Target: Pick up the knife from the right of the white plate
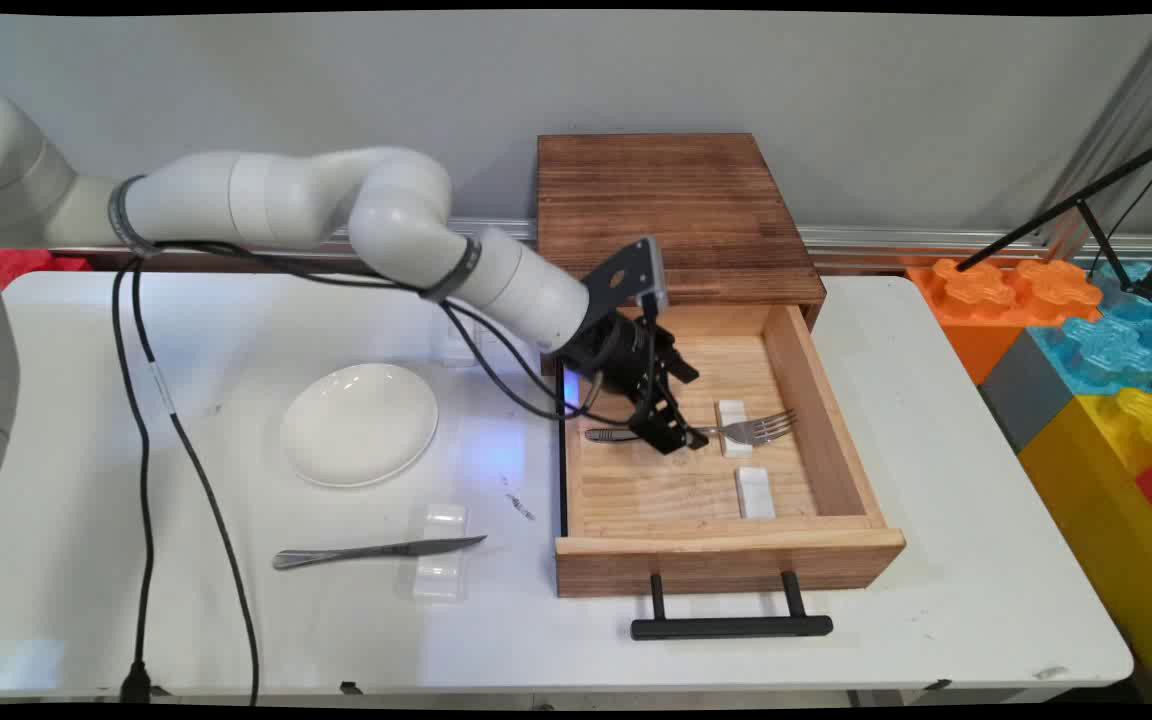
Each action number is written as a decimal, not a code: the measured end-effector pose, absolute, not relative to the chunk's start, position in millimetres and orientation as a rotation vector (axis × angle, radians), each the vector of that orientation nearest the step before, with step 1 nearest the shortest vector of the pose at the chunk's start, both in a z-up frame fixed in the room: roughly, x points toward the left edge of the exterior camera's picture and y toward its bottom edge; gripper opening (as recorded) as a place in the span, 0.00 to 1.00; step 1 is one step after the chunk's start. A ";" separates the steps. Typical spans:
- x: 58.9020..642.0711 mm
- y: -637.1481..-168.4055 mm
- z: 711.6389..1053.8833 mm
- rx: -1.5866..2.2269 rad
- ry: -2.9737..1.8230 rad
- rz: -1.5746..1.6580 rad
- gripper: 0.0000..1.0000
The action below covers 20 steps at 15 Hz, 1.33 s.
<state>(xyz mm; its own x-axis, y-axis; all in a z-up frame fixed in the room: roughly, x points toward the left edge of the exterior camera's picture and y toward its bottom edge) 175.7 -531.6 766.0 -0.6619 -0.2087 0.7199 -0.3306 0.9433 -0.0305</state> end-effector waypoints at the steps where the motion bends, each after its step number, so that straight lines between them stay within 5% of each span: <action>1: 175.1 -531.1 775.0 0.387 -2.314 0.198 1.00; 20: 252.5 -430.3 954.2 0.612 -2.511 0.037 1.00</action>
